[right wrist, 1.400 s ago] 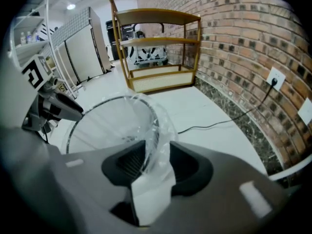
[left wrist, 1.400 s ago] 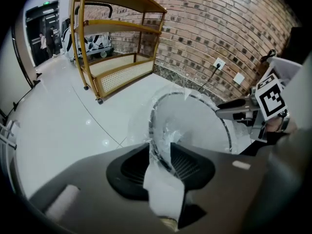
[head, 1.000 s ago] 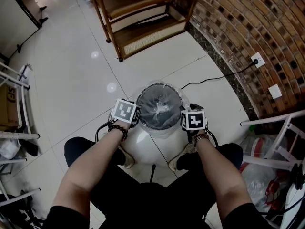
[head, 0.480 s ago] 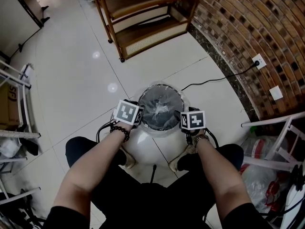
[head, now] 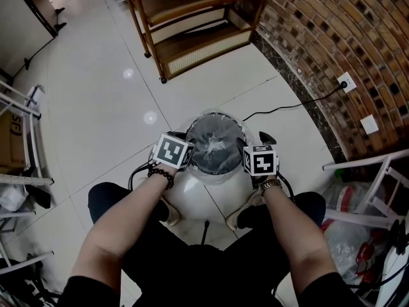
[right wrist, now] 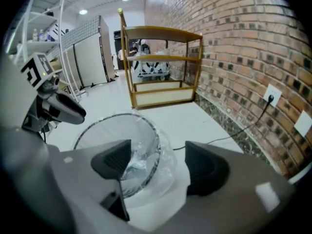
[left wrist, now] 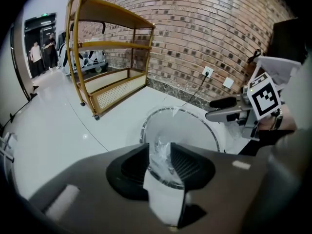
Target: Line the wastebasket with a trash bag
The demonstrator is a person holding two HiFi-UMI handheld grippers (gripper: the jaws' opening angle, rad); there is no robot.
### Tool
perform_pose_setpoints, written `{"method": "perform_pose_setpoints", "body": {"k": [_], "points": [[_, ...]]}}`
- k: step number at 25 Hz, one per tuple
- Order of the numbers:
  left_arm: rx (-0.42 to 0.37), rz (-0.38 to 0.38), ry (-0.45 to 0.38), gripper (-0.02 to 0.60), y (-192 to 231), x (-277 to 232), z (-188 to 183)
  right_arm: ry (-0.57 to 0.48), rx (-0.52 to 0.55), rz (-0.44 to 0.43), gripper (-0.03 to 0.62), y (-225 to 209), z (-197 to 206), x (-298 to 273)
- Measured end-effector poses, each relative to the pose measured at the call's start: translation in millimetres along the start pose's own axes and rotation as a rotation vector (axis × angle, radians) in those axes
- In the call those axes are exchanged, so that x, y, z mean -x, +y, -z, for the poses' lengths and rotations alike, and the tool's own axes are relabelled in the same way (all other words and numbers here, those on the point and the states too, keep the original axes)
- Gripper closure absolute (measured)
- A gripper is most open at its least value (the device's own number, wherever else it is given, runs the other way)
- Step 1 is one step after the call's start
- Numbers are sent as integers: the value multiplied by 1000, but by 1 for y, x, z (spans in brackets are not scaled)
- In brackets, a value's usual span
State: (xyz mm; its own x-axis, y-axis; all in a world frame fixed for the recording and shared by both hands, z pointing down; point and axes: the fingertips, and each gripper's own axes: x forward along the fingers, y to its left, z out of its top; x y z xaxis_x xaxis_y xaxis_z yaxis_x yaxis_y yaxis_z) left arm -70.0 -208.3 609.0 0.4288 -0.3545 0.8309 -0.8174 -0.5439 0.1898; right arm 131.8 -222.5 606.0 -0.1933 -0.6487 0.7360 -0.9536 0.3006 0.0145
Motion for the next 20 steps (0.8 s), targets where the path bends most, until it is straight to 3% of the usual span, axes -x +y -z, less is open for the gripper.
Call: {"method": "perform_pose_setpoints", "body": {"k": [3, 7, 12, 14, 20], "points": [[-35, 14, -46, 446, -8, 3, -11, -46, 65, -11, 254, 14, -13, 6], [-102, 32, -99, 477, -23, 5, -23, -66, 145, -44, 357, 37, -18, 10], [-191, 96, -154, 548, -50, 4, -35, -53, 175, -92, 587, 59, -13, 7], [-222, 93, -160, 576, -55, 2, -37, -50, 179, -114, 591, 66, -12, 6], [-277, 110, -164, 579, -69, -9, -38, -58, 173, -162, 591, 81, -11, 0]]}}
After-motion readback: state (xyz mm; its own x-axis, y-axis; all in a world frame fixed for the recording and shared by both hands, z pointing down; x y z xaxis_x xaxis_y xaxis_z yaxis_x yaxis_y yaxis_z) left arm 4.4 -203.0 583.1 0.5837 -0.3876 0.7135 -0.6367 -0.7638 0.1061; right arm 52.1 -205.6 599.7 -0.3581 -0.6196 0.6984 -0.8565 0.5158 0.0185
